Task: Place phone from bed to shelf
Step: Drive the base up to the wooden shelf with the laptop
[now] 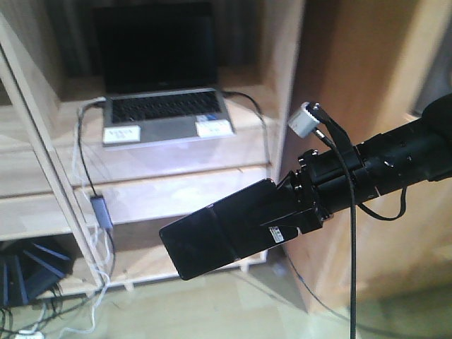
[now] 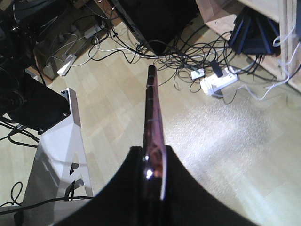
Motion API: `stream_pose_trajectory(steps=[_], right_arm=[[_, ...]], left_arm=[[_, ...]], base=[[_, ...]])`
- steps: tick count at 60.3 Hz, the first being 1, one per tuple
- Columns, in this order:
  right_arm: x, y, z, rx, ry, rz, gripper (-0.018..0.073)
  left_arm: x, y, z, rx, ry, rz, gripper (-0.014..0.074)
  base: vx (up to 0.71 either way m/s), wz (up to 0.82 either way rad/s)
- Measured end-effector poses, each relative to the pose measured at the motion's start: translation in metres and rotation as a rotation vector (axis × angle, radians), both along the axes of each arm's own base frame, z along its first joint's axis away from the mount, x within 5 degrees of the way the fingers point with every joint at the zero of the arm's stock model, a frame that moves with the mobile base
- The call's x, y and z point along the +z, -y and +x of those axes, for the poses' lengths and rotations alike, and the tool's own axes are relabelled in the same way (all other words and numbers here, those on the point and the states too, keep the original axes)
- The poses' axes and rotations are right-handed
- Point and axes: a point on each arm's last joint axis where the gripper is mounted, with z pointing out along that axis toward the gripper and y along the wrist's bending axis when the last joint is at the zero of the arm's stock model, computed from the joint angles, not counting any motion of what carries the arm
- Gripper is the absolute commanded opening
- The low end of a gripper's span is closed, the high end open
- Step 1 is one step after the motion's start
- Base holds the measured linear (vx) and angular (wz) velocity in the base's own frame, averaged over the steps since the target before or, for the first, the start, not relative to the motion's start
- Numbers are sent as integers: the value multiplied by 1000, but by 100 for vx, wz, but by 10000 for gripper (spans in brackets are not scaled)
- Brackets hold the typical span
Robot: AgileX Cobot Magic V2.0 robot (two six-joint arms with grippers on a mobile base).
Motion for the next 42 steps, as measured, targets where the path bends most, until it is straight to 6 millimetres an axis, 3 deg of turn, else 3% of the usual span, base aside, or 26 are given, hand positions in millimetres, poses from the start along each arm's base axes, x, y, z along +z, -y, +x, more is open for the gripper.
stream_pose_trajectory(steps=[42], right_arm=[[0,0,0,0,0,0,-1]], left_arm=[[0,0,0,0,0,0,1]], base=[[33,13]])
